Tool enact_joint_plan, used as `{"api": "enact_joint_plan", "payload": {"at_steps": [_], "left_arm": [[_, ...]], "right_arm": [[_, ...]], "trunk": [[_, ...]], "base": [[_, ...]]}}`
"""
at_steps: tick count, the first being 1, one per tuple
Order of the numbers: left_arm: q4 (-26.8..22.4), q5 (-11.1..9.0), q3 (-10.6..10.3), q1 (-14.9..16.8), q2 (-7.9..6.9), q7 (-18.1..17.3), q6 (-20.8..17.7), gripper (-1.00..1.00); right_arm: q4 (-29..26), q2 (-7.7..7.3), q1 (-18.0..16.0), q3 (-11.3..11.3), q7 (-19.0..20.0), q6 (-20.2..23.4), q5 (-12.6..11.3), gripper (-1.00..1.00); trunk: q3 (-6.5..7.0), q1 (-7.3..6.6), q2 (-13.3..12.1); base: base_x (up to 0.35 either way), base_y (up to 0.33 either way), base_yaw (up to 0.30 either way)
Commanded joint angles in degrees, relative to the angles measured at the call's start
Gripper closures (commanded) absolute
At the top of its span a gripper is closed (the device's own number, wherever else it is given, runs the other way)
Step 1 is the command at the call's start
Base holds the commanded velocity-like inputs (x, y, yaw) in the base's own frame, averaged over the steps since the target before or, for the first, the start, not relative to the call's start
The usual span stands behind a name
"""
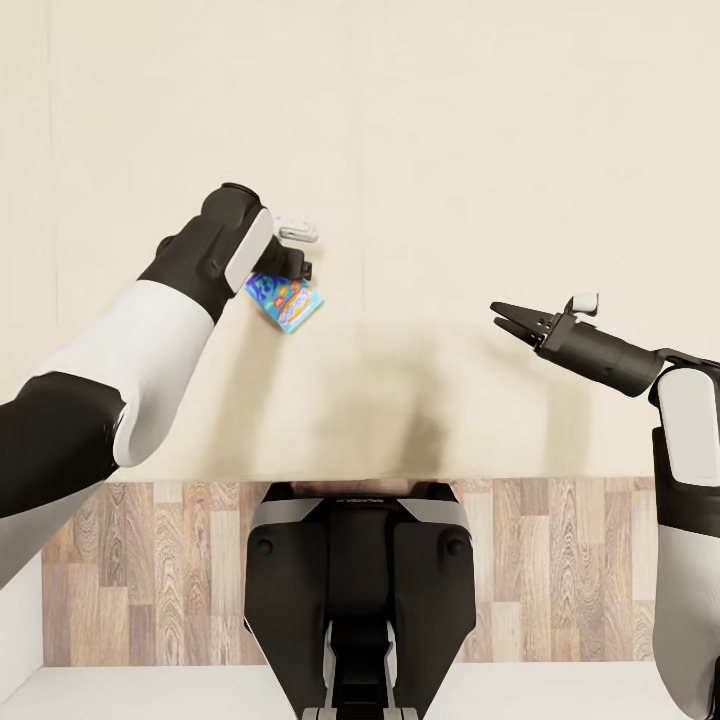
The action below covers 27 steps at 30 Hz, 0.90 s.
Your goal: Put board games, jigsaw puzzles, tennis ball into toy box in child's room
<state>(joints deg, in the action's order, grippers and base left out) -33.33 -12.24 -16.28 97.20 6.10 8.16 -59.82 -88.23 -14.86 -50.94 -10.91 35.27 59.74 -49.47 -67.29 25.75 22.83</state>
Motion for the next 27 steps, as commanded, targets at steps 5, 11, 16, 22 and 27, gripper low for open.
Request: {"api": "enact_joint_plan", "payload": {"at_steps": [5,11,16,22,27], "left_arm": [[0.3,-0.6,-0.2,0.0,-0.03,0.4,-0.2,-1.00],[0.4,-0.6,-0.2,0.0,-0.03,0.2,-0.2,-1.00],[0.5,-0.6,-0.2,0.0,-0.02,0.2,-0.2,-1.00],[0.9,-0.6,-0.2,0.1,-0.03,0.2,-0.2,-1.00],[1.4,-0.6,-0.1,0.0,0.02,0.2,-0.2,-1.00]], "right_arm": [[0.0,0.00,0.0,-0.1,0.4,0.3,0.3,-1.00],[0.0,0.00,0.0,-0.1,0.4,0.3,0.3,-1.00],[0.0,0.00,0.0,-0.1,0.4,0.3,0.3,-1.00],[0.0,0.00,0.0,-0.1,0.4,0.3,0.3,-1.00],[0.0,0.00,0.0,-0.1,0.4,0.3,0.3,-1.00]], "trunk": [[-0.06,0.04,0.1],[-0.06,0.04,0.1],[-0.06,0.04,0.1],[-0.02,0.04,0.1],[0.23,0.04,0.1]], "base": [[0.000,0.000,0.000],[0.000,0.000,0.000],[0.000,0.000,0.000],[0.000,0.000,0.000],[0.000,0.000,0.000]]}}
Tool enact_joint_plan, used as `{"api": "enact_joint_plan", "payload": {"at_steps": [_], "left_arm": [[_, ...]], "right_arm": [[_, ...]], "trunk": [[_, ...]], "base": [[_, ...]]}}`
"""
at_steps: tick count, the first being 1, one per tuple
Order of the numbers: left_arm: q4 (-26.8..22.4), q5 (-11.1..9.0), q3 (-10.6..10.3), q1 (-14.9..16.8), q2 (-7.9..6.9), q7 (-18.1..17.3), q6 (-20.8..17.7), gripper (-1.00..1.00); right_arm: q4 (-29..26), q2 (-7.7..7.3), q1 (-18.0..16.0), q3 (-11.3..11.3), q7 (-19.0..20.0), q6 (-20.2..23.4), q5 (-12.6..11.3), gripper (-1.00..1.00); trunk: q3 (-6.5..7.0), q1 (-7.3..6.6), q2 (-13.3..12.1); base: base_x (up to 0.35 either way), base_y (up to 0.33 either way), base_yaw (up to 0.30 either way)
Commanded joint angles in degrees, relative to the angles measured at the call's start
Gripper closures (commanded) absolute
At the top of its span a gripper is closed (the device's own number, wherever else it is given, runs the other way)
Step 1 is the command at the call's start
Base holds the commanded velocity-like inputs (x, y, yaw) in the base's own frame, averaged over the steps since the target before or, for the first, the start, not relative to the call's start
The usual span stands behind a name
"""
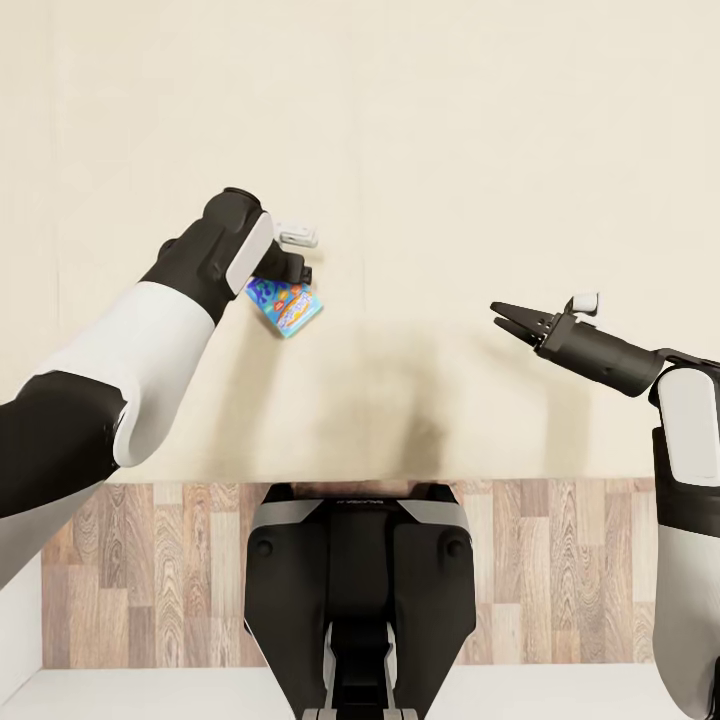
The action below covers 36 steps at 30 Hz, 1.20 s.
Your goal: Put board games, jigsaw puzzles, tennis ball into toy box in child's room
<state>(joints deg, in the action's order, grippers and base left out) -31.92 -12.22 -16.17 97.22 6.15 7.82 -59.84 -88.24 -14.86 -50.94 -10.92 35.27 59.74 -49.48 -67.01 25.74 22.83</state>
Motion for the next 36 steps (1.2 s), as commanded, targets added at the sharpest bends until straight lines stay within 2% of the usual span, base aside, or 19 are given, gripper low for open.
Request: {"api": "enact_joint_plan", "payload": {"at_steps": [1,18,21,25,36], "left_arm": [[0.0,-0.6,-0.3,0.0,-0.02,0.5,-0.2,-1.00],[0.1,-0.5,-0.4,0.0,-0.02,0.5,-0.2,-1.00],[0.1,-0.6,-1.5,0.0,-0.06,0.5,-0.2,-1.00],[0.2,-0.6,-3.9,0.0,-0.08,0.5,-0.2,-1.00],[1.4,-0.6,-5.0,-0.1,-0.09,0.4,-0.2,-1.00]], "right_arm": [[0.0,0.00,0.0,-0.1,0.4,0.3,0.3,-1.00],[0.0,0.00,0.0,-0.1,0.4,0.3,0.3,-1.00],[0.0,0.00,0.0,-0.1,0.4,0.3,0.3,-1.00],[0.0,0.00,0.0,-0.1,0.4,0.3,0.3,-1.00],[0.0,0.00,0.0,-0.1,0.4,0.3,0.3,-1.00]], "trunk": [[0.02,0.04,0.1],[1.14,0.04,0.1],[1.16,0.04,0.1],[1.17,0.04,0.1],[1.18,0.04,0.1]], "base": [[0.000,0.000,0.000],[0.000,0.000,0.000],[0.000,0.000,0.000],[0.000,0.000,0.000],[0.000,0.000,0.000]]}}
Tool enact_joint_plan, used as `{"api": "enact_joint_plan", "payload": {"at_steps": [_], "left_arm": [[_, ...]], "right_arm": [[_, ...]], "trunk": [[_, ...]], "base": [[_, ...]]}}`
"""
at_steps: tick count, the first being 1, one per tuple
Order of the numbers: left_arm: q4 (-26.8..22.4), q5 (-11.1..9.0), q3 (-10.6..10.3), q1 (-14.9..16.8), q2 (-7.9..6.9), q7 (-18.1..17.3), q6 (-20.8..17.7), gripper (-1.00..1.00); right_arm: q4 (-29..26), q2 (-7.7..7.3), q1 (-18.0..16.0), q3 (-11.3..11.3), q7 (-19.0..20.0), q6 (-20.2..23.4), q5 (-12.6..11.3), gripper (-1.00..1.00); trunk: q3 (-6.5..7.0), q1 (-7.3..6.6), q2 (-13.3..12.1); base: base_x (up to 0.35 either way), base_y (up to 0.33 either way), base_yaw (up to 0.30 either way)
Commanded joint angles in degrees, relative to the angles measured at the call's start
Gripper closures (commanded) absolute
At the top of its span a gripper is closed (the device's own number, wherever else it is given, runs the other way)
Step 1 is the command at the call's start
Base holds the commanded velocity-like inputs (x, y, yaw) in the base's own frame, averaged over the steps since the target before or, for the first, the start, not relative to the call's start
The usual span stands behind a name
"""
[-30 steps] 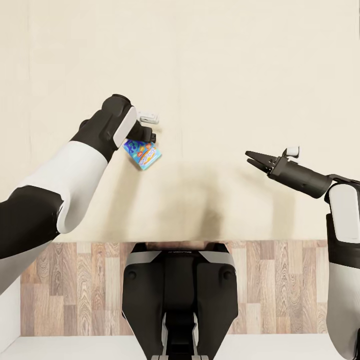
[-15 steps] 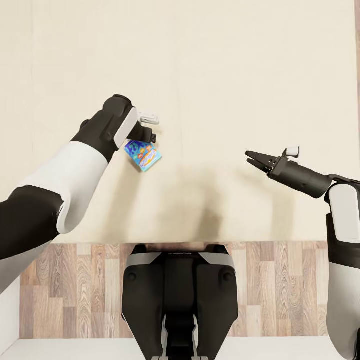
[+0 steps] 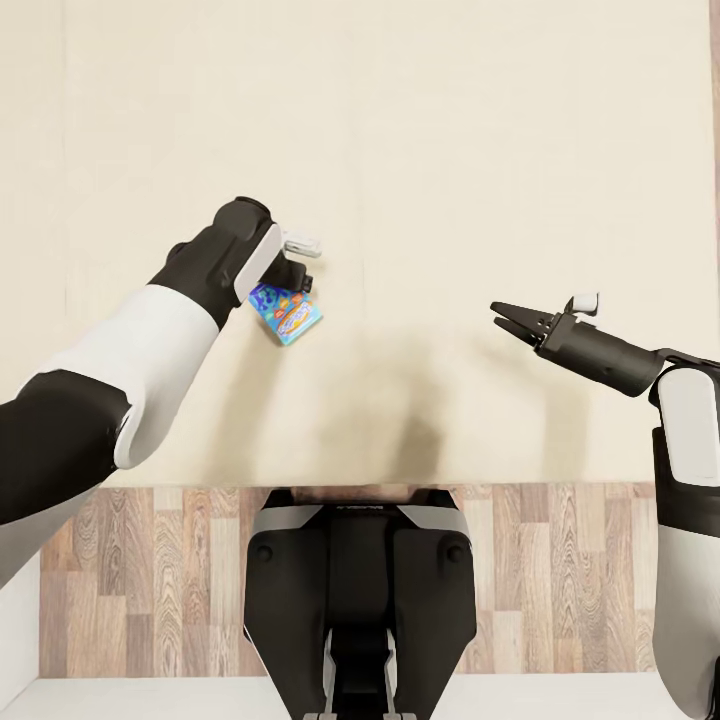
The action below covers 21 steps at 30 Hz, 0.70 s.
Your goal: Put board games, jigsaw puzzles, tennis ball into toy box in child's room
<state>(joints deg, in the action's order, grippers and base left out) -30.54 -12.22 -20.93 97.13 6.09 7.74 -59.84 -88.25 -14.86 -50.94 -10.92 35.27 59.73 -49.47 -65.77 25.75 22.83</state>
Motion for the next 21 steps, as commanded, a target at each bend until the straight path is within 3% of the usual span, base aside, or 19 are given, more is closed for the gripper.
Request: {"api": "enact_joint_plan", "payload": {"at_steps": [1,21], "left_arm": [[0.0,-0.6,-0.3,0.0,-0.03,0.5,-0.2,-1.00],[-1.1,-0.5,-0.1,0.0,-0.31,0.6,0.9,-1.00]], "right_arm": [[0.0,0.00,0.0,-0.1,0.4,0.3,0.3,-1.00],[0.0,0.00,0.0,-0.1,0.4,0.3,0.3,-1.00]], "trunk": [[-0.06,0.04,0.1],[-0.06,0.04,0.1]], "base": [[0.000,0.000,0.000],[0.000,0.000,0.000]]}}
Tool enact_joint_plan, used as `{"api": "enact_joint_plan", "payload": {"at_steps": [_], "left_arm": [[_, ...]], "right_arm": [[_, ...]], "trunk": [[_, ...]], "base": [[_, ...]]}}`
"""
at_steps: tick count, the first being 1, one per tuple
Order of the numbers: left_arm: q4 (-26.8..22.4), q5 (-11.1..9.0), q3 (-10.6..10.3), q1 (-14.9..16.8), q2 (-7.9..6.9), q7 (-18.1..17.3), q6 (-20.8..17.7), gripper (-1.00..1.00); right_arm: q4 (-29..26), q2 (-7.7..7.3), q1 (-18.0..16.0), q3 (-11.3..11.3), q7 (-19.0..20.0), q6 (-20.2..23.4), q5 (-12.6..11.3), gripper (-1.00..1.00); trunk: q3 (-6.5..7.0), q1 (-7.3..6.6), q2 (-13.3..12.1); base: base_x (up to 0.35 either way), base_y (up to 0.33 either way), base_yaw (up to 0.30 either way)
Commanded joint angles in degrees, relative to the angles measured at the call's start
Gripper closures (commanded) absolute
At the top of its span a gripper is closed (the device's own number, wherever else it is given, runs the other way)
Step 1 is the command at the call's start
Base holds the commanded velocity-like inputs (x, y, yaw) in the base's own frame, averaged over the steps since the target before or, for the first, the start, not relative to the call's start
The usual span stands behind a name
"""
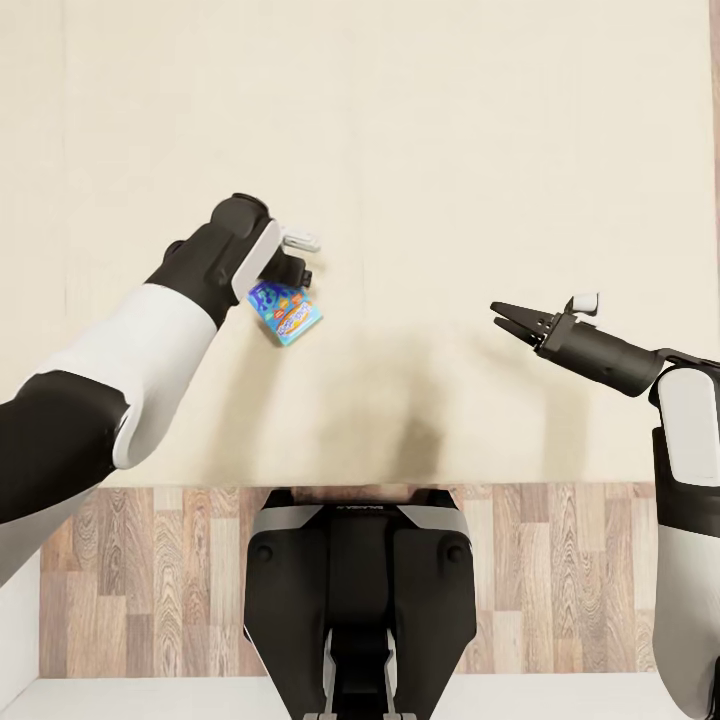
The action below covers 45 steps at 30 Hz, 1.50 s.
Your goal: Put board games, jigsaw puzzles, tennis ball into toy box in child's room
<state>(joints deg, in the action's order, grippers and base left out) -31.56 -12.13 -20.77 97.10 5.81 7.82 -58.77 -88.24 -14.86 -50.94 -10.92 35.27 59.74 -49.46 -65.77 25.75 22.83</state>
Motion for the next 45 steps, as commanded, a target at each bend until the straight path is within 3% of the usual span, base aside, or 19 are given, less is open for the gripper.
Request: {"api": "enact_joint_plan", "payload": {"at_steps": [1,14,24,34,45], "left_arm": [[-0.3,-0.6,-0.2,0.0,-0.08,0.5,0.1,-1.00],[-5.7,-0.7,-0.1,0.0,-0.40,0.7,1.7,-1.00],[-5.9,-0.5,-0.1,0.0,-0.80,0.9,1.9,-1.00],[-5.6,-0.6,-0.1,-2.2,-0.94,0.7,7.1,-1.00],[-5.4,-0.6,-0.1,-3.0,-0.98,0.8,7.8,-1.00]], "right_arm": [[0.0,0.00,0.0,-0.1,0.4,0.3,0.3,-1.00],[0.0,0.00,0.0,-0.1,0.4,0.3,0.3,-1.00],[0.0,0.00,0.0,-0.1,0.4,0.3,0.3,-1.00],[0.0,0.00,0.0,-0.1,0.4,0.3,0.3,-1.00],[0.0,0.00,0.0,-0.1,0.4,0.3,0.3,-1.00]], "trunk": [[-0.06,0.04,0.1],[-0.06,0.04,0.1],[-0.06,0.04,0.1],[-0.06,0.04,0.1],[-0.06,0.04,0.1]], "base": [[0.000,0.000,0.000],[0.000,0.000,0.000],[0.000,0.000,0.000],[0.000,0.000,0.000],[0.000,0.000,0.000]]}}
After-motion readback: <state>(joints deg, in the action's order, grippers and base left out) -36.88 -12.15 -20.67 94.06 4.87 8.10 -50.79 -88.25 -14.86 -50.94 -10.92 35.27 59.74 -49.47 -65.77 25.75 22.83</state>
